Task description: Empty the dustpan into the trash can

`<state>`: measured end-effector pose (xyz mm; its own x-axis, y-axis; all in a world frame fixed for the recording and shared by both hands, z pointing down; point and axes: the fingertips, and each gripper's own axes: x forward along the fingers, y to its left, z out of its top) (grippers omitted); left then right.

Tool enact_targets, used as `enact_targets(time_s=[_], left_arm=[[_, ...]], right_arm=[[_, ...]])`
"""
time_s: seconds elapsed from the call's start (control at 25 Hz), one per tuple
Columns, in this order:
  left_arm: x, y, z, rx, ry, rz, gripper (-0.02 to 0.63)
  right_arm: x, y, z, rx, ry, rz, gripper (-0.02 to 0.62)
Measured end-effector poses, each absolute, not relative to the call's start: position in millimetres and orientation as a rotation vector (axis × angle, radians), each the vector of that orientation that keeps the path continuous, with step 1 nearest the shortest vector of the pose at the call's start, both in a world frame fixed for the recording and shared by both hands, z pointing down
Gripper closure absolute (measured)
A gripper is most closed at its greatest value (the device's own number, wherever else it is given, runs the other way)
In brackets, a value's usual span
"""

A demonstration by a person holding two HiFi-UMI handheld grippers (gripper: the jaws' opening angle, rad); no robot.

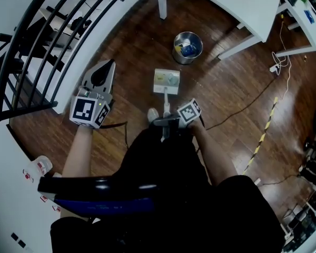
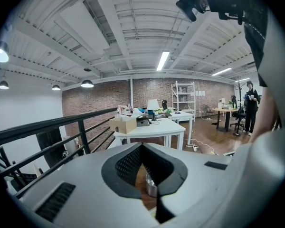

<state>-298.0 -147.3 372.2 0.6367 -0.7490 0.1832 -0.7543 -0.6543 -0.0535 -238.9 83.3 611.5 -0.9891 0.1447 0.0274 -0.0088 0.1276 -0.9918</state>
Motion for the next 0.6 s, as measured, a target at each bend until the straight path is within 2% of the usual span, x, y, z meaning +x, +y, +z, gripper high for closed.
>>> enact_targets(time_s=[0.6], left_arm=[[-288.3,-133.0,378.1,2.806,-1.259,0.3,0.6]], right_arm=[[-207.7,84.1,605.5,-0.187,-2.371,1.8,0.595]])
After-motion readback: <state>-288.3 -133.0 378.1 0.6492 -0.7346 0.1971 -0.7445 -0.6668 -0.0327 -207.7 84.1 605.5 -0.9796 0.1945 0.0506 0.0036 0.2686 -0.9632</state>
